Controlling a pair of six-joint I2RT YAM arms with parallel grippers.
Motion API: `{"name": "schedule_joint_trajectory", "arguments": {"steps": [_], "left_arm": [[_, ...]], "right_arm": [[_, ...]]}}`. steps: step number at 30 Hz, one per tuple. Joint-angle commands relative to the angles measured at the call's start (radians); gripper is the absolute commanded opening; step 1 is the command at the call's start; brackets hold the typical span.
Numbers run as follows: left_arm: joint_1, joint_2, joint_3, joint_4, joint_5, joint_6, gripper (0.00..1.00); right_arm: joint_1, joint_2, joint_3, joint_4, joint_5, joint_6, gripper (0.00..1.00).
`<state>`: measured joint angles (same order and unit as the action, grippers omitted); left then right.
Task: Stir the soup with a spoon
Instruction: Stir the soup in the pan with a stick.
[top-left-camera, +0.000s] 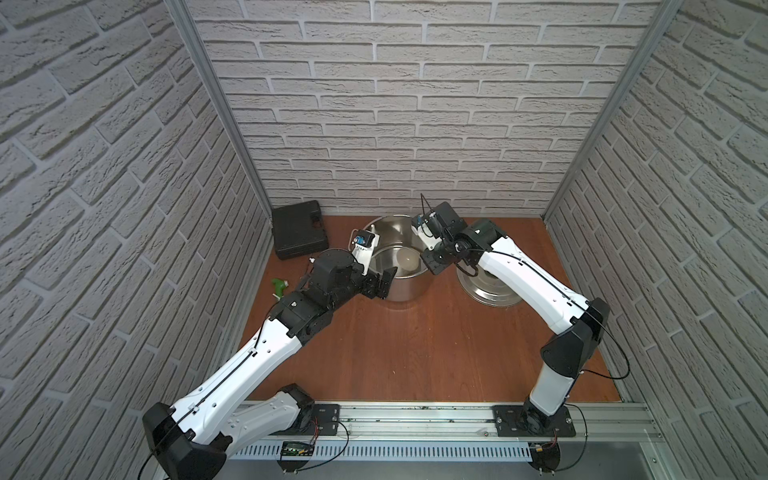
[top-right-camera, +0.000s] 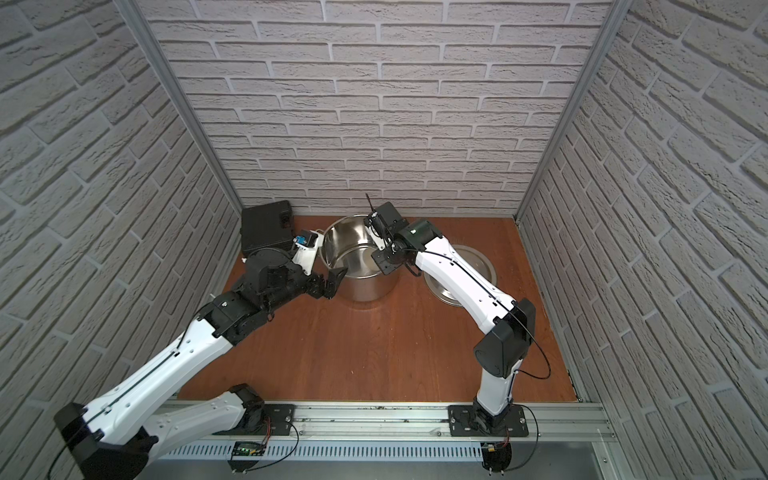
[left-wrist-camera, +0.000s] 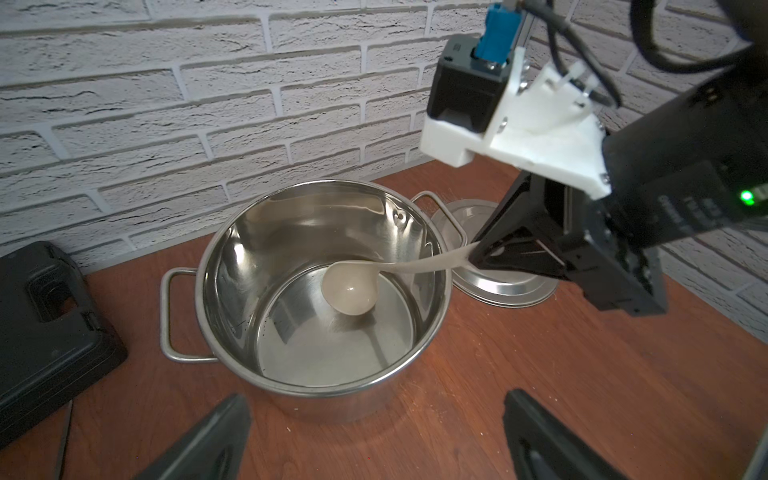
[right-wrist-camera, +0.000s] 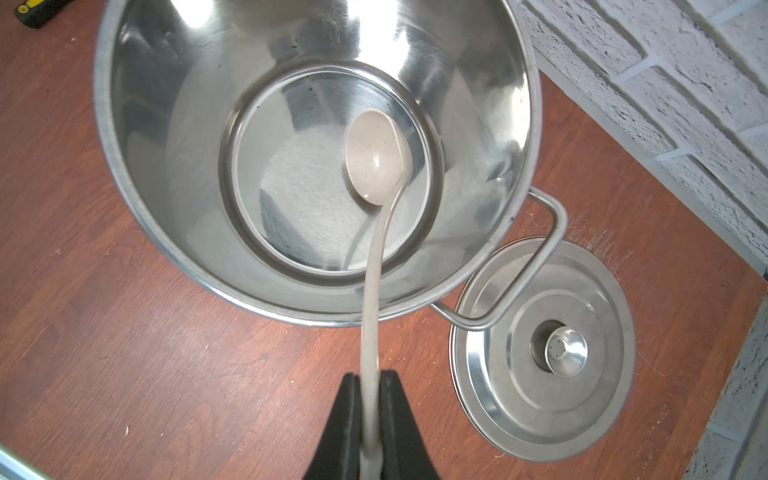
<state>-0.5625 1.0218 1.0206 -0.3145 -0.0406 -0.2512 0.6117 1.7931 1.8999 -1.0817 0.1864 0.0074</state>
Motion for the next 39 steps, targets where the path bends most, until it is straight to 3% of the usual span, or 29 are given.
{"name": "schedule_joint_trajectory", "arguments": {"steps": [1, 15, 28, 39], "left_arm": [[-0.007, -0.025, -0.007, 0.045, 0.006, -0.002, 0.98], [-0.009, -0.033, -0.023, 0.051, -0.011, -0.017, 0.98], [-0.008, -0.044, -0.037, 0.053, -0.029, -0.017, 0.98], [-0.008, -0.068, -0.041, 0.036, -0.03, -0.018, 0.98]], "right_arm": [[-0.017, 0.021, 0.051, 0.041, 0.021, -0.009, 0.03], [0.043, 0.178, 0.26, 0.019, -0.089, 0.0, 0.03], [0.078, 0.028, 0.048, 0.005, -0.038, 0.023, 0.03], [-0.014, -0.024, -0.011, 0.03, 0.003, 0.021, 0.03]]}}
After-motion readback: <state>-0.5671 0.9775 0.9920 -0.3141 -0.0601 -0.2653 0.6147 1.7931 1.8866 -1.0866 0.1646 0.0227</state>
